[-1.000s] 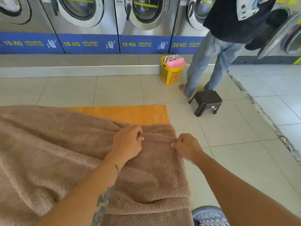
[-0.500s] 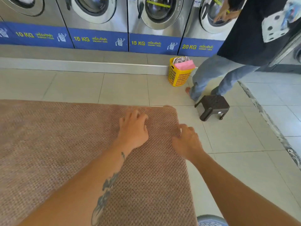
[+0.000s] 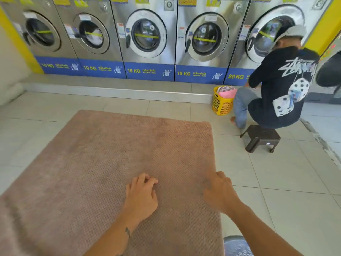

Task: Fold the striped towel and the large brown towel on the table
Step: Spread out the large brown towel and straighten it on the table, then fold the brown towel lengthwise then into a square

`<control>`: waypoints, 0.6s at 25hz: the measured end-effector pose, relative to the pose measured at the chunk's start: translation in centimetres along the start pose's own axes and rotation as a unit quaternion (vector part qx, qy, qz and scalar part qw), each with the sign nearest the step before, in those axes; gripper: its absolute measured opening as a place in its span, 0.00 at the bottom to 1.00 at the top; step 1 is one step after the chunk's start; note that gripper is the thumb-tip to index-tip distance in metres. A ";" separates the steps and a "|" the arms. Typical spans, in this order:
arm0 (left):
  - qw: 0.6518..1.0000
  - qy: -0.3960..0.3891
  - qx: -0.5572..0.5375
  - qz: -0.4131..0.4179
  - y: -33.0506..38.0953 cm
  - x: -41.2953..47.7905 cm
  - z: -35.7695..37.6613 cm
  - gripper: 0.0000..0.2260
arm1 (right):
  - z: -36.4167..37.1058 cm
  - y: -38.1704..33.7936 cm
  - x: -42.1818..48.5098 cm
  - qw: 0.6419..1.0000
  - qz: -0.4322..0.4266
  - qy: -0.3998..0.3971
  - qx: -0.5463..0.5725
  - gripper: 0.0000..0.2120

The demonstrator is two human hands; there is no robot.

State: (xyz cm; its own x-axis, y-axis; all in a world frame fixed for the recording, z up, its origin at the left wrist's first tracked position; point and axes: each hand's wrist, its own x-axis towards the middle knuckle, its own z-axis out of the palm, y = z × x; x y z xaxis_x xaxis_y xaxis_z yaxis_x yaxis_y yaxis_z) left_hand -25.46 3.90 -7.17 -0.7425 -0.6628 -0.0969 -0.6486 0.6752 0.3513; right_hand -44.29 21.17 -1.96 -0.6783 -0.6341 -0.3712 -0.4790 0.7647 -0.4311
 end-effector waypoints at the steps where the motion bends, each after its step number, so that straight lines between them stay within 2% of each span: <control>1: 1.000 -0.004 -0.013 -0.008 -0.2 -2.2 -0.2 0.14 | 0.2 -0.1 -1.9 1.000 -0.010 -0.011 0.004 0.27; 5: 0.998 -0.002 -0.065 -0.021 -0.4 -11.7 -0.8 0.11 | 2.0 0.0 -9.5 0.997 -0.042 -0.048 0.036 0.31; 8: 0.997 0.004 -0.028 -0.069 -2.0 -18.9 -0.1 0.13 | 5.2 1.0 -15.0 0.991 -0.062 -0.111 0.030 0.31; 10: 0.991 -0.040 0.021 -0.125 -3.2 -22.9 0.7 0.21 | 7.9 1.6 -18.2 0.986 -0.065 -0.150 -0.017 0.30; 12: 0.986 -0.095 0.065 -0.124 -4.4 -25.7 1.1 0.28 | 10.2 1.8 -21.1 0.975 -0.081 -0.179 -0.106 0.34; 15: 0.990 -0.086 0.055 -0.095 -5.7 -27.2 1.2 0.30 | 12.3 1.6 -24.2 0.967 -0.082 -0.117 -0.210 0.39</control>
State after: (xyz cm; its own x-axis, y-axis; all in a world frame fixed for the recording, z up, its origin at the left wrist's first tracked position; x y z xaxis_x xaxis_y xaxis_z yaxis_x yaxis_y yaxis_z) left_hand -1.78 18.48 -7.60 -0.6161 -0.7235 -0.3114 -0.7871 0.5807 0.2081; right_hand -21.83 36.30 -3.75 -0.4524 -0.7224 -0.5229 -0.7874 0.5989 -0.1462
